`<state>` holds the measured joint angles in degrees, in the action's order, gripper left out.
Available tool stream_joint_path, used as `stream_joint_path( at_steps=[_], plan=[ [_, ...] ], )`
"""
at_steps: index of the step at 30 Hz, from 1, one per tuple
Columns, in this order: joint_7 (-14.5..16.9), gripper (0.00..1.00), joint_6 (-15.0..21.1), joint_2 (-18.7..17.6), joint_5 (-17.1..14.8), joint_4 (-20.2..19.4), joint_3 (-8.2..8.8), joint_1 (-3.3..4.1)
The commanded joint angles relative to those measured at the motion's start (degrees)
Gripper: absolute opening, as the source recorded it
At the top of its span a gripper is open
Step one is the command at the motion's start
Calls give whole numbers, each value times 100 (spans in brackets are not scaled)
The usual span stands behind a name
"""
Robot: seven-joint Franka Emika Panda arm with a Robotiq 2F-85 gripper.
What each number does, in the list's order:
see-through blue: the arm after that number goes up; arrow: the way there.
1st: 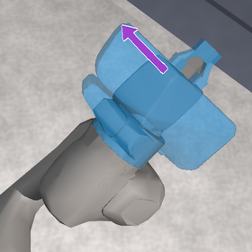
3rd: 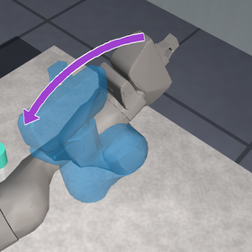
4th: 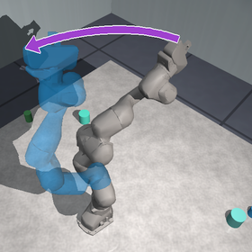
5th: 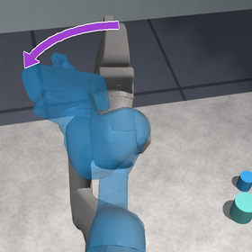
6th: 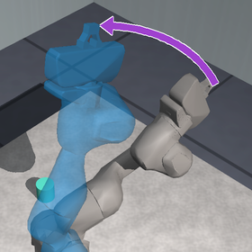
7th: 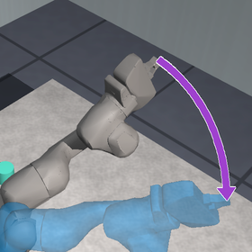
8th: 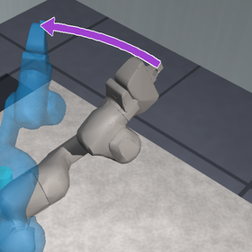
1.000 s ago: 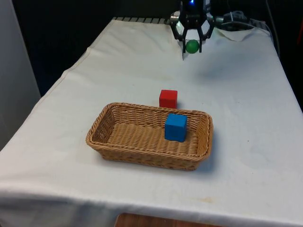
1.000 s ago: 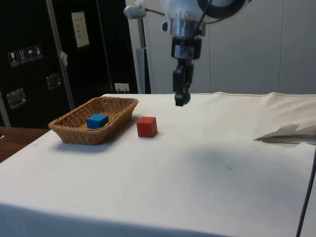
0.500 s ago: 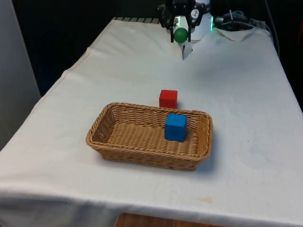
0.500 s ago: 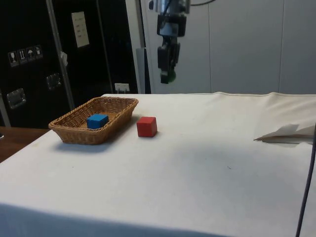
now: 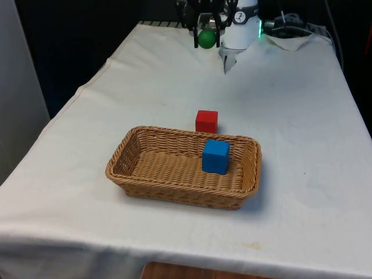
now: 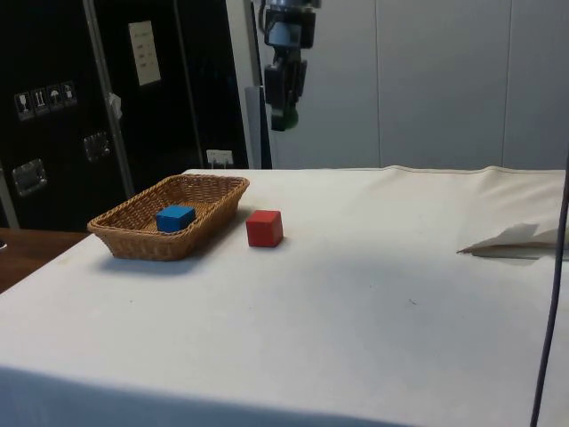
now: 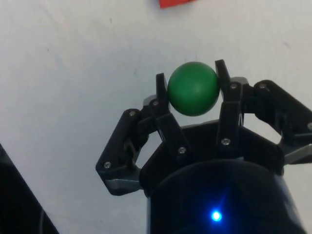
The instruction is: Place all non-red objects into the basket.
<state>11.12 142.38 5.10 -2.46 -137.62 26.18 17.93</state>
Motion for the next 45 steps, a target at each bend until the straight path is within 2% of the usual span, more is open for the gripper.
stream_joint_path(
  at_steps=[1,3,4,5,7,11,12,16,22,23,24,31,32,33,40,41,42,45],
  plan=[
    [172,0,-52,-149,-206,149,29,23],
    [269,0,-34,-298,-315,264,46,17],
    [166,0,0,-223,-178,189,34,0],
    [321,0,-29,-372,-372,321,52,11],
    [470,0,-17,-619,-550,516,74,0],
    [653,0,-11,-934,-773,773,103,-17],
    [573,0,11,-917,-676,745,115,-6],
    [837,0,-6,-1324,-1026,1089,126,-34],
    [1049,0,-17,-1788,-1335,1490,132,-86],
    [1026,0,11,-1868,-1318,1536,178,-46],
    [1129,0,-23,-1948,-1455,1627,138,-97],
    [1312,0,-46,-2481,-1805,2108,143,-132],
    [1243,0,6,-2406,-1702,2017,195,-80],
    [1346,0,-57,-2636,-1891,2257,138,-149],
    [1473,0,-92,-3249,-2246,2842,138,-206],
    [1404,0,-29,-3117,-2120,2687,201,-132],
    [1490,0,-97,-3317,-2292,2916,138,-212],
    [1541,0,-126,-3529,-2429,3134,143,-241]
  ],
)
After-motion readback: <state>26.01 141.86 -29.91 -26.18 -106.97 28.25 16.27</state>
